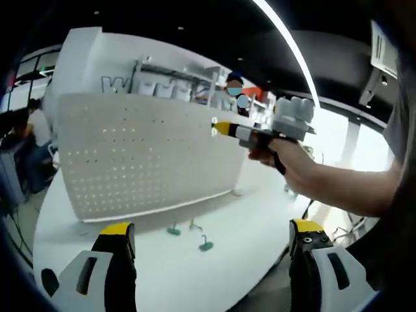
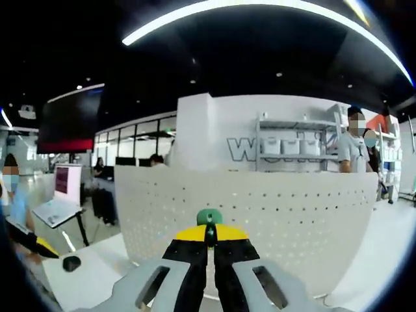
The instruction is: Insert the hook assembly into the mounting plate slot until the hook locks in place.
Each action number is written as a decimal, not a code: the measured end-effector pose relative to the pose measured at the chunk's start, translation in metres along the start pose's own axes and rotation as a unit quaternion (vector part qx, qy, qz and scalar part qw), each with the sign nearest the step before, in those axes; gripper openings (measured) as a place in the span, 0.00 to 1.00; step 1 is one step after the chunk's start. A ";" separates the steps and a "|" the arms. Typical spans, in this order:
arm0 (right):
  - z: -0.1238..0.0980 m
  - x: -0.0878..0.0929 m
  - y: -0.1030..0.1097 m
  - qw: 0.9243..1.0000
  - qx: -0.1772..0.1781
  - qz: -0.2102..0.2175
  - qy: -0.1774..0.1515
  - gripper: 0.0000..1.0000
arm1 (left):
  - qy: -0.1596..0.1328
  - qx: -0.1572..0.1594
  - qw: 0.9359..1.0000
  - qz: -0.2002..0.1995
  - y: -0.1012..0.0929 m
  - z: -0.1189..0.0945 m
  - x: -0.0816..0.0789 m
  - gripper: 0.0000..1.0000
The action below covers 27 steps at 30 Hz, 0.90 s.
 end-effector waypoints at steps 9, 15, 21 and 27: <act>0.028 -0.009 -0.017 1.000 0.024 0.000 -0.011 0.00 | 0.004 0.003 1.000 -0.004 0.005 0.005 -0.001 1.00; 0.044 -0.015 -0.031 0.999 0.042 0.014 -0.023 0.00 | 0.004 -0.002 1.000 -0.004 0.011 0.005 -0.004 1.00; 0.058 -0.014 -0.044 0.998 0.057 0.023 -0.026 0.00 | 0.006 -0.010 1.000 -0.005 0.017 0.005 -0.006 1.00; 0.074 -0.016 -0.044 0.998 0.058 0.020 -0.031 0.00 | 0.008 -0.014 1.000 -0.013 0.022 0.006 -0.003 1.00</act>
Point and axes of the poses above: the point that each gripper's makers call its tool centre point, and the gripper's own axes: z roughly forward along the fingers, y roughly to its left, x roughly out of its underside, the point moved 8 cm from there along -z, roughly backward along the fingers, and after that the axes turned 12 degrees about y, right-handed, at the moved point
